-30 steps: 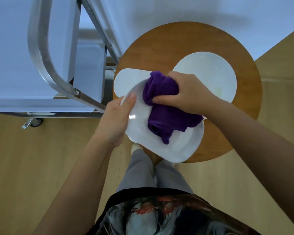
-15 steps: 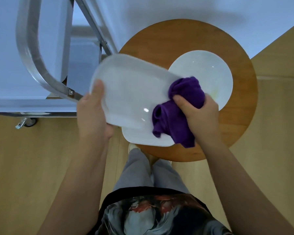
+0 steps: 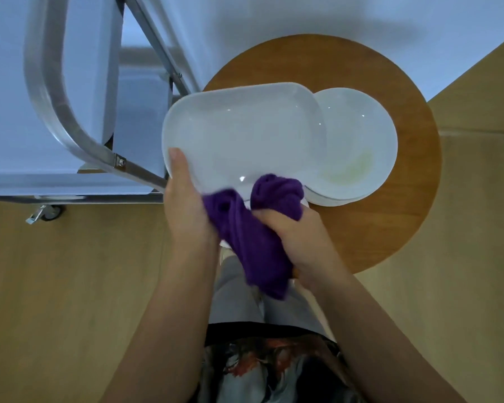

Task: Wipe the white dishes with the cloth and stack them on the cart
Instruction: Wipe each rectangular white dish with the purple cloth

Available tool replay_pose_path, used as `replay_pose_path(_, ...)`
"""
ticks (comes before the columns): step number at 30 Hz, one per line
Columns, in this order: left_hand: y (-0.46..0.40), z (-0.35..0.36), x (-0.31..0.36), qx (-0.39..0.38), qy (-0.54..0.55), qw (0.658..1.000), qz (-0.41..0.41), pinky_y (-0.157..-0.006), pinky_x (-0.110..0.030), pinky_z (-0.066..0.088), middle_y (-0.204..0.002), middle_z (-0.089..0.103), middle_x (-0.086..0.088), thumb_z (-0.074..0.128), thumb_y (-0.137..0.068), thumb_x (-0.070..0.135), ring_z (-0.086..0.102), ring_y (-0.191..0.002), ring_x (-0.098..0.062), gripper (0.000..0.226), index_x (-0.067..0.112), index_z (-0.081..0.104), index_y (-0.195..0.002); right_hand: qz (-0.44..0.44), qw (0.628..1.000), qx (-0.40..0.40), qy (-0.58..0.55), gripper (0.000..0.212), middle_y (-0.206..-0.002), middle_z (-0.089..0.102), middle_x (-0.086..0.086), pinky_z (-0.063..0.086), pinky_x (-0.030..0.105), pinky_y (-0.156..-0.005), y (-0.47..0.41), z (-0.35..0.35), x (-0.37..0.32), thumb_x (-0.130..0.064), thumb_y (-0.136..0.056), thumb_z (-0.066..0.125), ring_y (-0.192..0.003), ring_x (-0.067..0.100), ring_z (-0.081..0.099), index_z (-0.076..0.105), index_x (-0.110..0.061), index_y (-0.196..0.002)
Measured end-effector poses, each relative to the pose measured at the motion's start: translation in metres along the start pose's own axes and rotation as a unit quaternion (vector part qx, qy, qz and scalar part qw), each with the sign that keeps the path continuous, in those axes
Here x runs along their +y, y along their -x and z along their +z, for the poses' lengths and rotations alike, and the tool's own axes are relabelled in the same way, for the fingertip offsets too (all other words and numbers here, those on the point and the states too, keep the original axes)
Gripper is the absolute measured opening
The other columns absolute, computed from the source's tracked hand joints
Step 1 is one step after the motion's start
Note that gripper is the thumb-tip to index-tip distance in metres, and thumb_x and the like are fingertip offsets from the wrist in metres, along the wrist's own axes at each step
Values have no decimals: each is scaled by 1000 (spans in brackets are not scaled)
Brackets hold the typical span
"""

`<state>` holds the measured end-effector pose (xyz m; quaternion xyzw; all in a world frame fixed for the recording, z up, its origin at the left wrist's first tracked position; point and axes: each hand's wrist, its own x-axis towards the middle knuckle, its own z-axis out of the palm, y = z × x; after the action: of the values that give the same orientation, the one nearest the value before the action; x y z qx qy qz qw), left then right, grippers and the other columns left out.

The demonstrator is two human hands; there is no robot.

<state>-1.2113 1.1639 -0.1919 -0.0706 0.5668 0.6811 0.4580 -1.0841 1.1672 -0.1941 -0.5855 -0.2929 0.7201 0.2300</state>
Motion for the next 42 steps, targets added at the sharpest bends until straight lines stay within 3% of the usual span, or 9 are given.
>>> replay_pose_path(7,-2,-10,14,-73,-29,995,61,-68,-35,58,-96,75,2,49,-96,37,71,-90,-17,27,18,58,-112,-324,912,171,185,43,-86,61,-18,51,12,-64,17,-43,-27,-31,-65,75,-82,-2,60,50,-31,-100)
replay_pose_path(10,11,-2,-1,-93,-59,994,20,-76,-42,57,-108,71,-6,52,-90,43,68,-100,-25,36,19,59,-116,-326,913,65,237,55,-114,55,-13,49,20,-86,7,-23,-40,-22,-72,70,-106,0,52,42,-37,-116)
replay_pose_path(15,24,7,-8,-59,-14,996,-70,-90,-46,53,-119,65,-17,59,-80,46,65,-107,-31,61,7,56,-126,-362,763,-94,527,84,-152,28,7,12,38,-115,1,8,-14,-19,-68,67,-143,24,17,32,-12,-144)
replay_pose_path(24,25,1,15,-75,-127,985,-92,-66,-37,60,-106,71,-2,59,-88,42,69,-94,-23,39,23,56,-121,-535,707,60,459,21,-69,65,15,55,37,-53,-3,-28,8,-14,-79,59,-63,29,63,66,6,-81)
replay_pose_path(26,27,-2,20,-127,-154,976,-85,-70,-39,59,-114,69,-4,63,-78,59,69,-98,-24,61,23,54,-127,-527,744,42,409,11,-66,64,7,55,28,-54,2,-29,5,-8,-70,70,-60,19,63,66,-4,-80)
replay_pose_path(29,19,-11,26,-150,-231,961,-20,-87,-39,54,-118,65,8,55,-73,72,67,-100,-8,63,34,53,-123,-344,919,-16,195,36,-76,64,-18,50,11,-59,15,-28,-10,-13,-69,77,-77,0,64,60,-36,-89)
replay_pose_path(31,7,-25,22,-121,-315,941,22,-93,-36,49,-126,56,12,61,-70,69,60,-102,-1,76,31,45,-134,-224,970,-90,10,45,-90,68,-17,53,16,-65,16,-28,-16,-10,-68,76,-88,4,66,62,-40,-98)
replay_pose_path(36,5,-60,-9,-273,-50,936,-216,-96,-50,49,-135,56,-14,89,-55,32,56,-119,-31,99,13,43,-140,-28,946,-150,-287,36,-101,72,8,57,35,-65,12,-18,-9,-3,-65,68,-90,26,70,70,-18,-98)
replay_pose_path(42,-2,-70,-4,-239,7,960,-142,-77,-39,57,-119,66,-13,71,-51,-9,65,-107,-29,81,8,52,-128,-31,996,43,-76,23,-95,72,7,58,34,-69,-1,-30,-3,-13,-74,72,-88,24,69,64,-18,-95)
